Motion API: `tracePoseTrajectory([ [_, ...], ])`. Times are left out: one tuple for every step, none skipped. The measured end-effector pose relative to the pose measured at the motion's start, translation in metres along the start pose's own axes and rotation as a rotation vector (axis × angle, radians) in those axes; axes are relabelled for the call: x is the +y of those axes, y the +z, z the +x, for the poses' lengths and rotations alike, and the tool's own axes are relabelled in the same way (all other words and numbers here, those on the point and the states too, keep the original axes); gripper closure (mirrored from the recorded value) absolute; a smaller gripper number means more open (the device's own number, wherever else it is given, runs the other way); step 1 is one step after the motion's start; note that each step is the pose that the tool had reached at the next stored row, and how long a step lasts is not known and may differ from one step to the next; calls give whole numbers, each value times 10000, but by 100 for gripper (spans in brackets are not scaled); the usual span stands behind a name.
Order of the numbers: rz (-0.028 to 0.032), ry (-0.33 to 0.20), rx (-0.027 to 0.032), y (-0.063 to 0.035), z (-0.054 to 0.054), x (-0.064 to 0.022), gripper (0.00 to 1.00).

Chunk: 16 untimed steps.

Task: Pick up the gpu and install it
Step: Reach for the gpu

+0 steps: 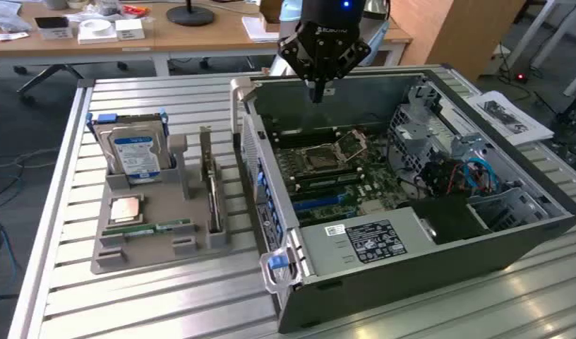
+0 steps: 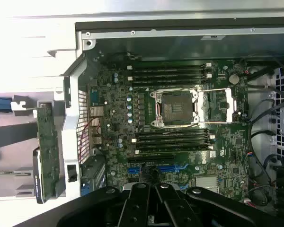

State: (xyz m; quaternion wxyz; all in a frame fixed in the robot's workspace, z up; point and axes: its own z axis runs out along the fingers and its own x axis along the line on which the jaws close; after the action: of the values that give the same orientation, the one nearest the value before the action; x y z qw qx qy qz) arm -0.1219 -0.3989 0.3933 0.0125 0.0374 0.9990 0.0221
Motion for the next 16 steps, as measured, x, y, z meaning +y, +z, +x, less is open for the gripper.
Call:
tracePoseTrajectory([
  [0,1,0,0,0,0,89],
  [0,0,0,0,0,0,89],
  [0,0,0,0,0,0,89],
  [0,0,0,0,0,0,89],
  [0,1,0,0,0,0,89],
  [0,0,0,0,0,0,89],
  [0,0,0,0,0,0,89],
  [-1,1,-1,0,1,0,89],
  [-1,1,0,1,3,0,89],
  [-2,3,-2,2,9,-1,89],
  [-2,2,-2,2,16,-1,89],
  [-1,1,-1,2,25,-2,89],
  [-1,1,-1,2,33,-2,89],
  [0,1,0,2,43,-3,89],
  [0,1,0,2,53,-4,89],
  [-1,0,0,2,64,-5,89],
])
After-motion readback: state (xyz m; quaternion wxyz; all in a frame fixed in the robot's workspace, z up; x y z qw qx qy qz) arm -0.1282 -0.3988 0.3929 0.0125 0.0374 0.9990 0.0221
